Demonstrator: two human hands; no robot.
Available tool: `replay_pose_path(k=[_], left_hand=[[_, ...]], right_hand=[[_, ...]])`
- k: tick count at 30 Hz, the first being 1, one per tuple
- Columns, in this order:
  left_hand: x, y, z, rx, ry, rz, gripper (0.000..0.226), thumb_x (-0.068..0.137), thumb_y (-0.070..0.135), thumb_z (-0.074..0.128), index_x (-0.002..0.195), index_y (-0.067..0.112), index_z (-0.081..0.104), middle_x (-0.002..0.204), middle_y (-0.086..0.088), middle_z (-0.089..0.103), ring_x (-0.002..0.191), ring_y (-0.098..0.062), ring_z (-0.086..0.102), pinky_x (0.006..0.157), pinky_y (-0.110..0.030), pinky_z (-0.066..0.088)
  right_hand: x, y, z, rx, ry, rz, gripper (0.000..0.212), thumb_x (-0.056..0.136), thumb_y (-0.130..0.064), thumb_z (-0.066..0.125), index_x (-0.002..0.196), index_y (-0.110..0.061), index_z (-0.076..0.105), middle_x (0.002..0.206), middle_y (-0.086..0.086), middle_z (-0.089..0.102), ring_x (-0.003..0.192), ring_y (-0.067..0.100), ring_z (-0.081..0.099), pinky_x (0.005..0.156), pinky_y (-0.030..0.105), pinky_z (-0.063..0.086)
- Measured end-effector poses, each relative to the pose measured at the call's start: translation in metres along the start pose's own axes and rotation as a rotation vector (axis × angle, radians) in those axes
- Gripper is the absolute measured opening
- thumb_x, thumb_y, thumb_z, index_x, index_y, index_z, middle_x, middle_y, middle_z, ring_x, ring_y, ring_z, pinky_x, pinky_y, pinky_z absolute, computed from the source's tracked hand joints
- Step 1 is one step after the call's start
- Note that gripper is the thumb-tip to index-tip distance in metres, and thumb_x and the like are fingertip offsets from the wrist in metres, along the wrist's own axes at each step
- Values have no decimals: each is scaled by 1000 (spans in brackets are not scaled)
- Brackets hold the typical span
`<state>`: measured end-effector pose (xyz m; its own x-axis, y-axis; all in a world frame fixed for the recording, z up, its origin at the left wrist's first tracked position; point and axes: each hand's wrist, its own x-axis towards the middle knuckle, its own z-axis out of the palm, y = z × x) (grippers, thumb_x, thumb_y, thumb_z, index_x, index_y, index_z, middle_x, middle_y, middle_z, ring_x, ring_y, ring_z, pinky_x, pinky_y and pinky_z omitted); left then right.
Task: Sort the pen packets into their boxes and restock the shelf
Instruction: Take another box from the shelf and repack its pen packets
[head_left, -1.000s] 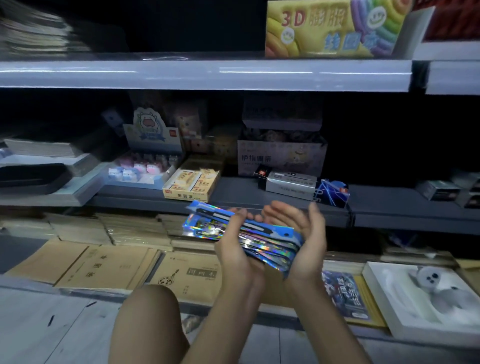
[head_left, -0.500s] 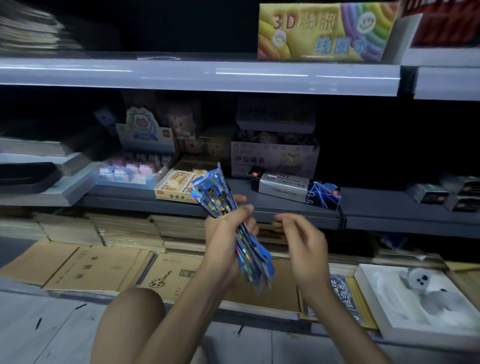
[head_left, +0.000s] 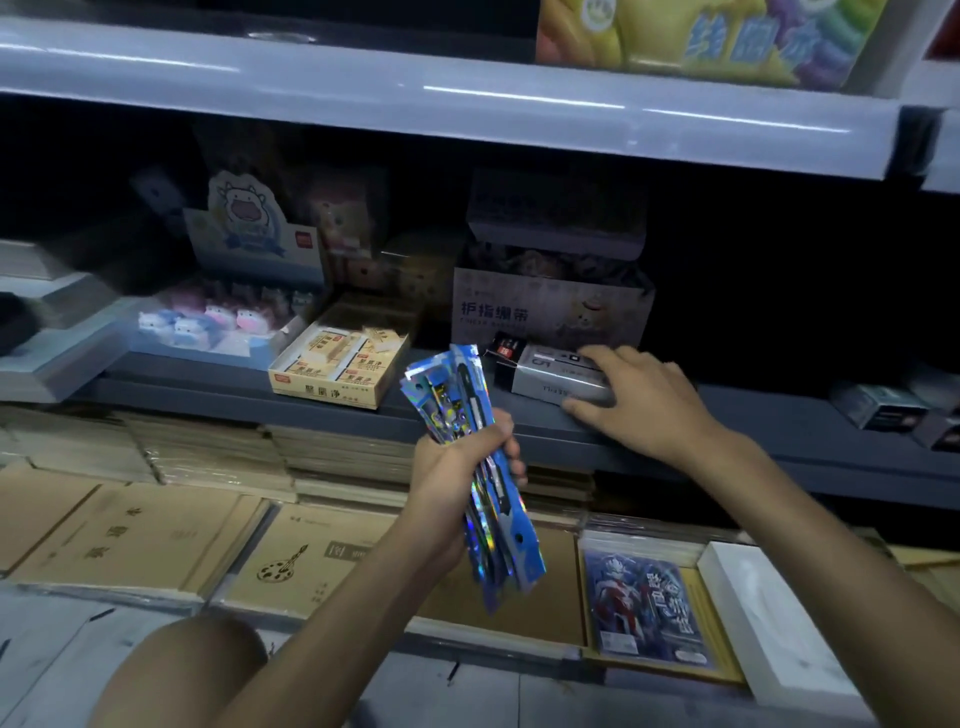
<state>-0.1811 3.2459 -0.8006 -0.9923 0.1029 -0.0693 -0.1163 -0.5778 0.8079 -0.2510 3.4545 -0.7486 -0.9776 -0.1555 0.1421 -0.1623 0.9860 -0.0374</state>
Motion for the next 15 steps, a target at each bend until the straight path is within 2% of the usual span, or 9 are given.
replay_pose_path(k=[3, 5, 8, 10, 12, 14, 15], left_hand=[[0, -4, 4, -38, -3, -11, 19, 96, 5, 66, 82, 14, 57, 59, -1, 38, 48, -14, 37, 49, -27, 37], [0, -8, 3, -5, 15, -1, 22, 94, 7, 71, 82, 14, 54, 57, 2, 34, 46, -12, 33, 48, -26, 33], [-5, -14, 3, 41, 2, 17, 27, 84, 11, 82, 92, 10, 56, 59, 1, 36, 47, -13, 35, 51, -28, 35], [-9, -17, 3, 73, -6, 13, 32, 78, 13, 87, 91, 11, 59, 60, -1, 39, 48, -14, 38, 53, -30, 39], [-14, -20, 7, 78, -28, 10, 30, 76, 16, 87, 92, 11, 63, 61, -2, 43, 50, -15, 41, 56, -31, 42], [-20, -21, 11, 79, -43, -2, 32, 75, 14, 88, 95, 8, 65, 61, -5, 48, 49, -15, 46, 56, -30, 45], [-24, -20, 13, 97, -37, -9, 35, 74, 12, 89, 97, 5, 65, 61, -7, 50, 50, -15, 49, 54, -29, 47]], right_hand=[[-14, 3, -7, -20, 32, -45, 71, 94, -68, 56, 149, -24, 46, 128, 3, 52, 121, 26, 54, 94, 38, 47], [-35, 3, -13, 83, 87, -84, 66, 97, -65, 52, 151, -27, 43, 121, -2, 49, 114, 20, 53, 91, 37, 48], [-76, -8, -16, 641, 202, -61, 41, 103, -48, 52, 143, -40, 49, 118, -16, 60, 107, 3, 59, 86, 23, 46], [-99, -20, -10, 1030, 172, 44, 21, 105, -35, 56, 124, -42, 58, 111, -14, 71, 102, 3, 68, 83, 26, 52], [-115, -30, 3, 1318, 74, 153, 18, 103, -22, 62, 114, -35, 63, 108, -4, 77, 94, 15, 75, 79, 32, 59], [-125, -34, 15, 1538, -35, 202, 23, 94, -19, 71, 116, -24, 68, 110, 8, 78, 91, 22, 77, 74, 30, 61], [-128, -36, 21, 1611, -80, 196, 31, 89, -20, 74, 119, -20, 70, 113, 12, 78, 95, 25, 77, 77, 31, 62]])
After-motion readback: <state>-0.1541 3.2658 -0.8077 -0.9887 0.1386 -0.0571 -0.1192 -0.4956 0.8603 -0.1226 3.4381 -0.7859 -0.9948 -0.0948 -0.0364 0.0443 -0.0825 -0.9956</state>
